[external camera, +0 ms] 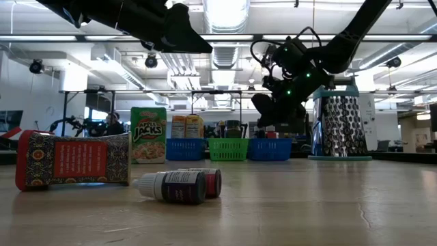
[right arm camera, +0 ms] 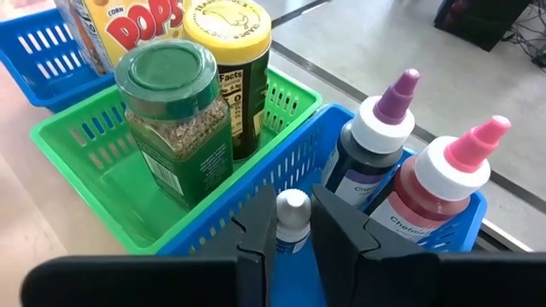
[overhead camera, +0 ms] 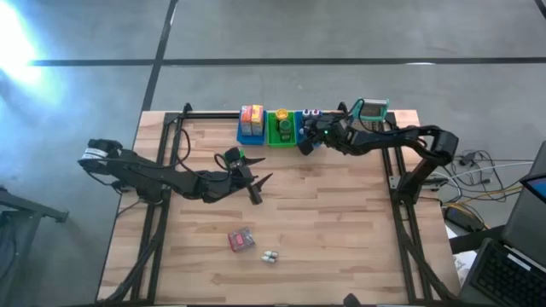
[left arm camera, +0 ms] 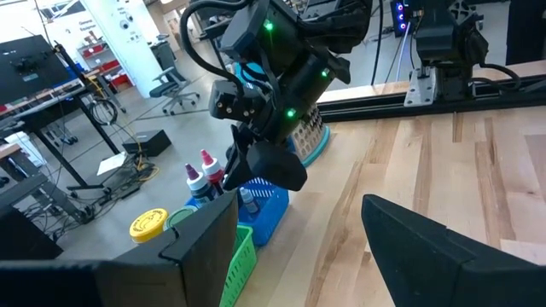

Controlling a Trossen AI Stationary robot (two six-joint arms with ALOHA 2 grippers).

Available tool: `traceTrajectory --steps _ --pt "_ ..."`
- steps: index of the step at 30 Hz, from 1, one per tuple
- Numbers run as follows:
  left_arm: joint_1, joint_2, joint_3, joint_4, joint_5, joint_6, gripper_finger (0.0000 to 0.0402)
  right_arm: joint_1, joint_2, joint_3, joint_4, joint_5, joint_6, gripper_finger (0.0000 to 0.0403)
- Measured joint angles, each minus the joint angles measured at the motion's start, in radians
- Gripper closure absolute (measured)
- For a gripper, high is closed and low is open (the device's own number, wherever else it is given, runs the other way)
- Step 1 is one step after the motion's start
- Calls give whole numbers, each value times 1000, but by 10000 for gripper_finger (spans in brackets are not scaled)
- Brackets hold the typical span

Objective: Pick & Place Kitchen Items
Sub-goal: Put the top small purple food bottle coloring into the right blue bin

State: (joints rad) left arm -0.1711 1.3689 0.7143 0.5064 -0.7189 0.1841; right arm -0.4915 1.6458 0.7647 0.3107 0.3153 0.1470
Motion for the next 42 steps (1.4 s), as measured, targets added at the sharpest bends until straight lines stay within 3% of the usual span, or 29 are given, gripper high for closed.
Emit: traceTrajectory --steps 11,42 --pt "0 0 0 -1 0 -1 145 0 -55 -19 -31 0 29 348" --pt "0 0 0 -2 0 -29 145 -8 -56 -35 -14 -8 65 357"
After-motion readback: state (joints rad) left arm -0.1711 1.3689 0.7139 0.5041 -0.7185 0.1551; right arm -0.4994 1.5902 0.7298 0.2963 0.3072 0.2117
